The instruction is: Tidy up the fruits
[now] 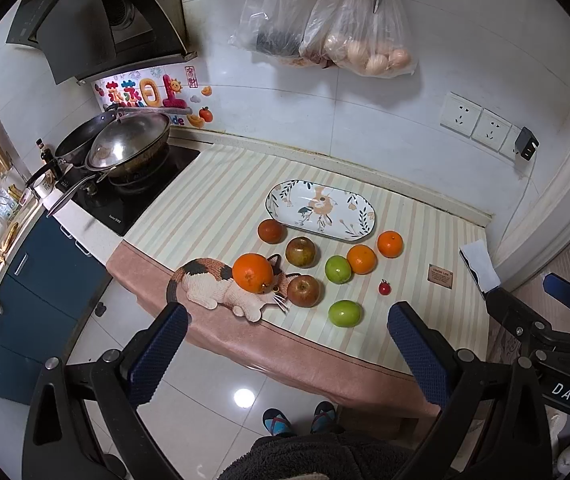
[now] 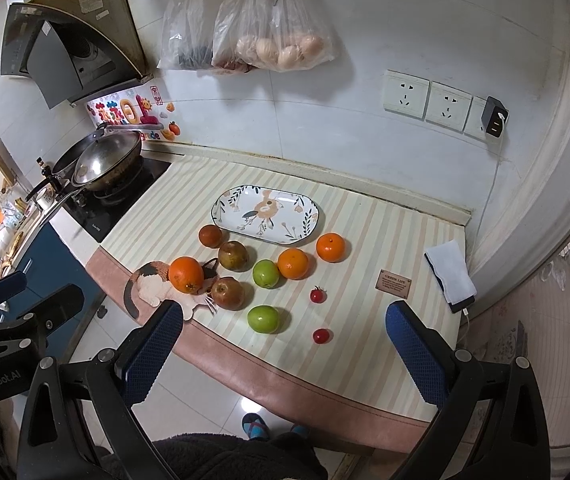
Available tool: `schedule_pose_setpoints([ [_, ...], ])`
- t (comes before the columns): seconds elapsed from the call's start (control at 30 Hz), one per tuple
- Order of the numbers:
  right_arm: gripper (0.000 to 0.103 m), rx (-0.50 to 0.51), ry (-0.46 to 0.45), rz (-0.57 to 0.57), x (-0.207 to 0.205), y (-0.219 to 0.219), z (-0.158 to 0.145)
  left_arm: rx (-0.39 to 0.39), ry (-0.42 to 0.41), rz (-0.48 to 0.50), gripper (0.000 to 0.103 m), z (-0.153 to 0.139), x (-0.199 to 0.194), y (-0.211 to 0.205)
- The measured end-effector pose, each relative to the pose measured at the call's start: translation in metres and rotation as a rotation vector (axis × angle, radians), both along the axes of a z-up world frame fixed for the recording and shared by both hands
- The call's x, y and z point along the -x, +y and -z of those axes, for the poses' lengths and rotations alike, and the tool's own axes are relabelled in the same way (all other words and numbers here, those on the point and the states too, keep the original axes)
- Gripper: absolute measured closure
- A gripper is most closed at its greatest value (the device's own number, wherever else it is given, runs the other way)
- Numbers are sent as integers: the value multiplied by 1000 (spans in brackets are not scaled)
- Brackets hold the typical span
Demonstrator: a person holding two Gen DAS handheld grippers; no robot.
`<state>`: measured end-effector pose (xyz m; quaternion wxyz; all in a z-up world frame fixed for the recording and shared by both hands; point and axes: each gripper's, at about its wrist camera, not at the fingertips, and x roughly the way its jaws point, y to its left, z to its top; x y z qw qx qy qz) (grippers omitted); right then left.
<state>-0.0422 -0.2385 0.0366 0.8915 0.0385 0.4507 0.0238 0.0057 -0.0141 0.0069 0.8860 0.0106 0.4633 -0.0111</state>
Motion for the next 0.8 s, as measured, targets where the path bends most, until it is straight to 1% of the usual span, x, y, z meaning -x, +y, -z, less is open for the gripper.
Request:
schedule_pose_setpoints([
  [0.37,0,-2,-2,3,2,-1,1,3,-1,-1,0,0,0,2],
  [0.47,0,-19,-5,22,-13,-5,-5,3,-7,-28,0,0,-7,4],
  [0.53,0,-38,-6,33,-17,-9,-4,-3,-23,-69,0,1,-14,9],
  [0.63,0,-91,7,52,-29,-17,11,-27,-32,-122,0,10,-28,18],
  [0.73,0,-155,53,55,-45,-22,43,-82,-12,-168,0,30,-47,29],
  [0.8,0,-192,108,51,-61,-19,72,-137,29,-184,0,54,-63,40],
])
